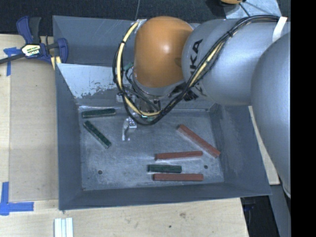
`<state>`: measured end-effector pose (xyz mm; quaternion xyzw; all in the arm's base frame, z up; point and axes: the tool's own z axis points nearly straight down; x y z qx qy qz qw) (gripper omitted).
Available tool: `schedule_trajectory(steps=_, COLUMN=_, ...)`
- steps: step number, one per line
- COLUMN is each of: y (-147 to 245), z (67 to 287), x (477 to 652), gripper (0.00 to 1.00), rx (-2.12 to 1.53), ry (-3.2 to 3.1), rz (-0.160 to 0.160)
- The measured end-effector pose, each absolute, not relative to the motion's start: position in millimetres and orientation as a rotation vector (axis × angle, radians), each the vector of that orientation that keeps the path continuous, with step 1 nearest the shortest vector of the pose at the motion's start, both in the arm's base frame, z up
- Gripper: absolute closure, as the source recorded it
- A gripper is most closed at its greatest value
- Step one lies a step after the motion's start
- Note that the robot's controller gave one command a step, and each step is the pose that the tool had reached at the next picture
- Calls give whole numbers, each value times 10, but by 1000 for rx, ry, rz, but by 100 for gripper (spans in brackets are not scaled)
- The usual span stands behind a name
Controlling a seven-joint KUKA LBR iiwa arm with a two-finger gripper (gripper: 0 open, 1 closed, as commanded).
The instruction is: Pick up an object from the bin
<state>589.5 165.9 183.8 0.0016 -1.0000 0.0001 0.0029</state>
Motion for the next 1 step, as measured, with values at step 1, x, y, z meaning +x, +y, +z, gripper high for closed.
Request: schedule_trajectory(steps=1, y=1651, z=1889, x=5914, gripper=0, rx=1, ry=-3144, rz=-2)
